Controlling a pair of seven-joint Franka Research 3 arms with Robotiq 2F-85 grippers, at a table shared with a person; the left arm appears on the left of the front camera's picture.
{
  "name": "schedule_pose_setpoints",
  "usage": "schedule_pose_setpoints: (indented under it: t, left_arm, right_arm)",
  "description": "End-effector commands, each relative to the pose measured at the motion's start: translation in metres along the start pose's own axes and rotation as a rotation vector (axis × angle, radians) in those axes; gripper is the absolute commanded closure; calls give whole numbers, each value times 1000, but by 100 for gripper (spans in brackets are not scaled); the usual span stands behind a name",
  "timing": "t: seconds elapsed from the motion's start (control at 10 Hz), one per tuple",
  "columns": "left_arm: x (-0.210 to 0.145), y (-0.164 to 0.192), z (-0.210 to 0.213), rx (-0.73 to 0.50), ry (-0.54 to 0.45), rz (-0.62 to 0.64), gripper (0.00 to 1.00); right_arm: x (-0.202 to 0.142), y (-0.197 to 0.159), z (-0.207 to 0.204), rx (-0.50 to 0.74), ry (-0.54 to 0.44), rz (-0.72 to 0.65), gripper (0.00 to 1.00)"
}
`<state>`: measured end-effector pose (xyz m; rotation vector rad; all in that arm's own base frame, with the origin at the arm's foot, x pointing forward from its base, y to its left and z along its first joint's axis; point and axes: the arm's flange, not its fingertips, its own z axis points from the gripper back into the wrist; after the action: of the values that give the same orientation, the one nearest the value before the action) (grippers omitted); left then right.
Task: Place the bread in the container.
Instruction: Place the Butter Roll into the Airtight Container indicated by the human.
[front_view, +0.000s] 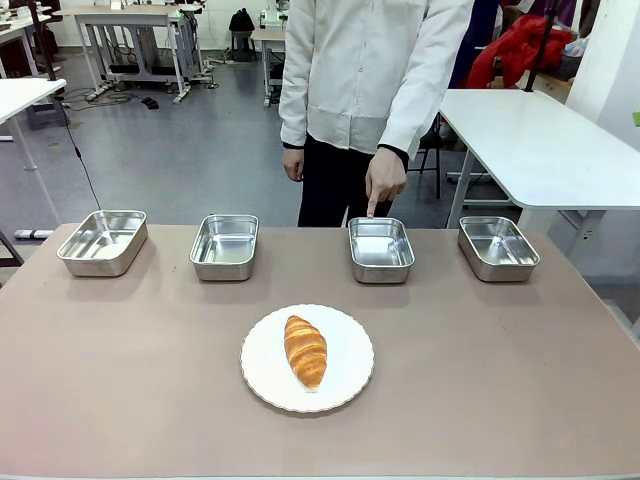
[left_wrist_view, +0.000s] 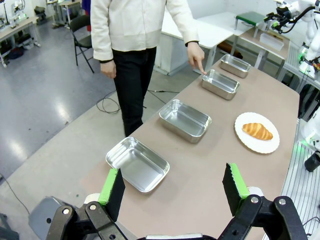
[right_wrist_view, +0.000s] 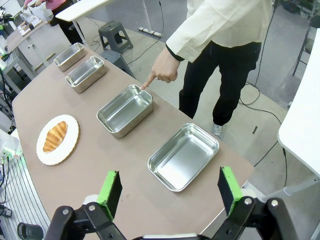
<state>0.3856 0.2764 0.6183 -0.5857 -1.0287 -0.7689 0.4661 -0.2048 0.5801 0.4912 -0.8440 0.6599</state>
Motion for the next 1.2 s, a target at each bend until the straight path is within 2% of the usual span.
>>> schedule_pose_setpoints:
  t: [0.0,0.2,0.3,0.5,0.7,0.8,0.9,1.1]
  left_arm:
    - [0,-1,1,-8,-12,-16,0]
    - [0,-1,1,-8,-12,-16,0]
    - [0,-1,1,-8,-12,-16,0]
    - [0,-1,1,-8,-12,-16,0]
    - [0,-1,1,-8,-12,-16,0]
    - [0,-1,1,-8,-12,-16,0]
    - [0,-1,1,-8,-12,-16,0]
    - [0,-1,1,-8,-12,-16,0]
  right_arm:
    - [22,20,-2,-6,20,10,0]
    - [75,70,-23,-44,105,30,0]
    - [102,100,-34,-4,147,46,0]
    - [140,174,-60,-44,269,61,0]
    - [142,242,-110,-67,403,72,0]
    - [136,278,-150,-113,471,12,0]
    - [123,305,-185,-130,476,-9,0]
    - [99,334,-257,-159,468,-126,0]
